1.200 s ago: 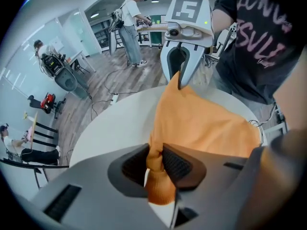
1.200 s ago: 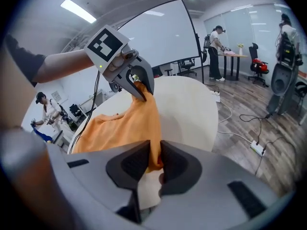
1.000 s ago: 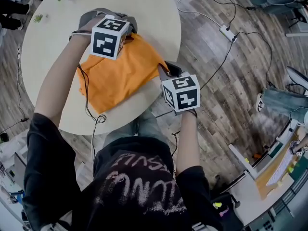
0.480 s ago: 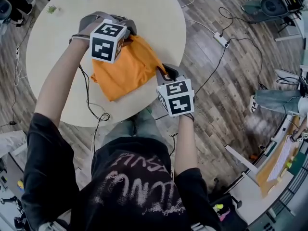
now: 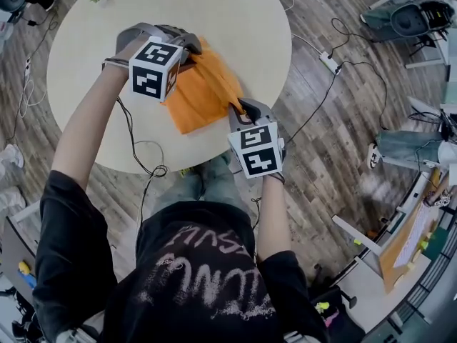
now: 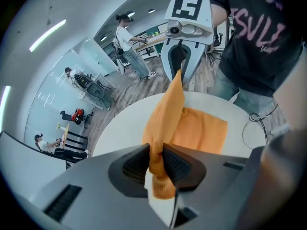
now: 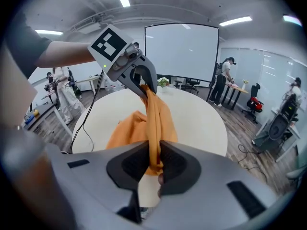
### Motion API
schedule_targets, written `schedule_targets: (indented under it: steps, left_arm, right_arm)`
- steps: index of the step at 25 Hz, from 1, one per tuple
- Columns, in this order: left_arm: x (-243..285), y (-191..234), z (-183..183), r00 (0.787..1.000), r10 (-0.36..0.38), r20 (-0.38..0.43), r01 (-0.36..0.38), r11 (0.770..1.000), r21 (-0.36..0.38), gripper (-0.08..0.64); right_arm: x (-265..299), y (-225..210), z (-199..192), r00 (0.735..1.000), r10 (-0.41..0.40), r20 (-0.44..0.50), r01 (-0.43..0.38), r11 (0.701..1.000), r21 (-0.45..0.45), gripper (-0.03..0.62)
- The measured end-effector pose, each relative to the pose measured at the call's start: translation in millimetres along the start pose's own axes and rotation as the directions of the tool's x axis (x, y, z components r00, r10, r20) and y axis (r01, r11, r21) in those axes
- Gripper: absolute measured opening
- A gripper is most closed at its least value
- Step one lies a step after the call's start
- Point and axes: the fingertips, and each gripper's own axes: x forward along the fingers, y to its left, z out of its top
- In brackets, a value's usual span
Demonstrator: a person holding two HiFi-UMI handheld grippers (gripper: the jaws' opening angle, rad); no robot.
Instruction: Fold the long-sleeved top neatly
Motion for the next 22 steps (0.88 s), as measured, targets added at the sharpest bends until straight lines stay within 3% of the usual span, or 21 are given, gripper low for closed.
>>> schedule_targets:
  steps: [13, 22]
  left_arm:
    - [-6, -69, -53, 1.0, -0.002, -0.023, 0.001, 0.999, -0.053, 0.086]
    - [12, -102, -85, 0.999, -0.004, -0.039, 0.001, 0.996, -0.086, 0.089]
  right_arm:
    - [30, 86, -11, 0.994, 0.091, -0.056, -0.095, 0.993, -0.069, 0.052]
    - [59, 120, -23, 0.981, 0.163, -0.108, -0.172, 0.982, -0.076, 0.052]
